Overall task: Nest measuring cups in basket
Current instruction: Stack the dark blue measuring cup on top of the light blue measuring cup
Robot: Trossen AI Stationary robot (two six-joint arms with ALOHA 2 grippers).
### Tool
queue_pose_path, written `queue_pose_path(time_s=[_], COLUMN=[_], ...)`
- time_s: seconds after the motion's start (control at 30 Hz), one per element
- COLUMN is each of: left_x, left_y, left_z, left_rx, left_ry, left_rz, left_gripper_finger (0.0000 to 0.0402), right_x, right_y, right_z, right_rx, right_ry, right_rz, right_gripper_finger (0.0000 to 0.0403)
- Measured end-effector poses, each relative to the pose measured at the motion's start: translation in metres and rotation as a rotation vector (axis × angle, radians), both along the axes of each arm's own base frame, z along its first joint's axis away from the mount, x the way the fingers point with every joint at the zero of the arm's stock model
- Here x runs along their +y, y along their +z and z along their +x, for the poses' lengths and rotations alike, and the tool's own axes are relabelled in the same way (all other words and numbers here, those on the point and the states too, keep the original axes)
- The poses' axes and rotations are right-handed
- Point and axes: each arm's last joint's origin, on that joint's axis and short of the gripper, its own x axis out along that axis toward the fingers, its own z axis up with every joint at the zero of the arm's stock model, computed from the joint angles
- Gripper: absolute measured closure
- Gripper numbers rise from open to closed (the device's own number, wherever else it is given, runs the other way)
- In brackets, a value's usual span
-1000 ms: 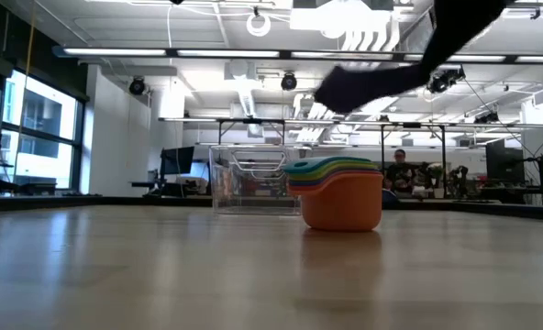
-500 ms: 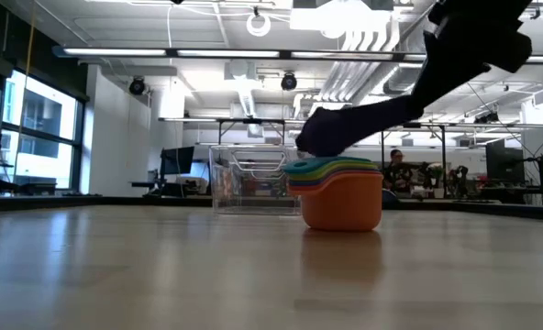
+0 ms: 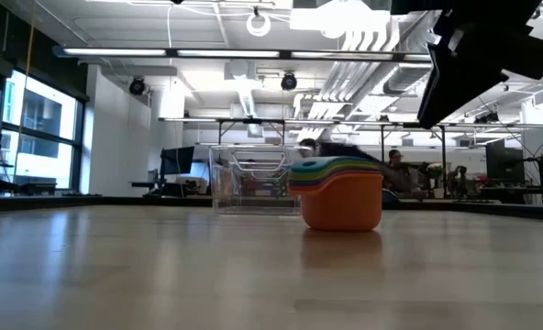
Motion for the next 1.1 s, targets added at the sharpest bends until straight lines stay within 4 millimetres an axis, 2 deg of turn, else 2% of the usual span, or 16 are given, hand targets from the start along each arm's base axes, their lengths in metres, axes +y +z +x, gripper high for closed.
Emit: queue_pose_path(time_s=[0.17, 0.27, 0.47, 0.6, 0.7, 0.83, 0.87, 0.97, 1.1], left_x=[0.000, 0.000, 0.000, 0.000, 0.000, 0.000, 0.000, 0.000, 0.000], left_y=[0.000, 0.000, 0.000, 0.000, 0.000, 0.000, 0.000, 0.000, 0.000], left_z=[0.000, 0.000, 0.000, 0.000, 0.000, 0.000, 0.000, 0.000, 0.000], left_rx=[0.000, 0.000, 0.000, 0.000, 0.000, -0.001, 0.000, 0.001, -0.005], left_ry=[0.000, 0.000, 0.000, 0.000, 0.000, 0.000, 0.000, -0.002, 0.004], left_rz=[0.000, 0.000, -0.001, 0.000, -0.001, -0.001, -0.001, 0.004, 0.006], left_gripper_finger=[0.0401, 0.0401, 0.0401, 0.0401, 0.0401, 0.0401, 0.0401, 0.0401, 0.0401], right_x=[0.001, 0.004, 0.000, -0.020, -0.047, -0.082, -0.090, -0.117, -0.144], right_y=[0.000, 0.011, 0.046, 0.061, 0.050, 0.031, 0.025, 0.005, -0.026], right_z=[-0.001, 0.003, -0.007, -0.030, -0.054, -0.072, -0.073, -0.071, -0.066], right_rx=[0.027, 0.029, -0.078, -0.178, -0.214, -0.407, -0.462, -0.602, -0.650], right_ry=[-0.015, 0.023, 0.045, -0.044, -0.179, -0.318, -0.344, -0.476, -0.557], right_rz=[0.054, 0.087, 0.116, 0.123, 0.254, 0.488, 0.547, 0.688, 0.775], right_gripper_finger=[0.0252, 0.0226, 0.0215, 0.0219, 0.0257, 0.0370, 0.0385, 0.0383, 0.0400])
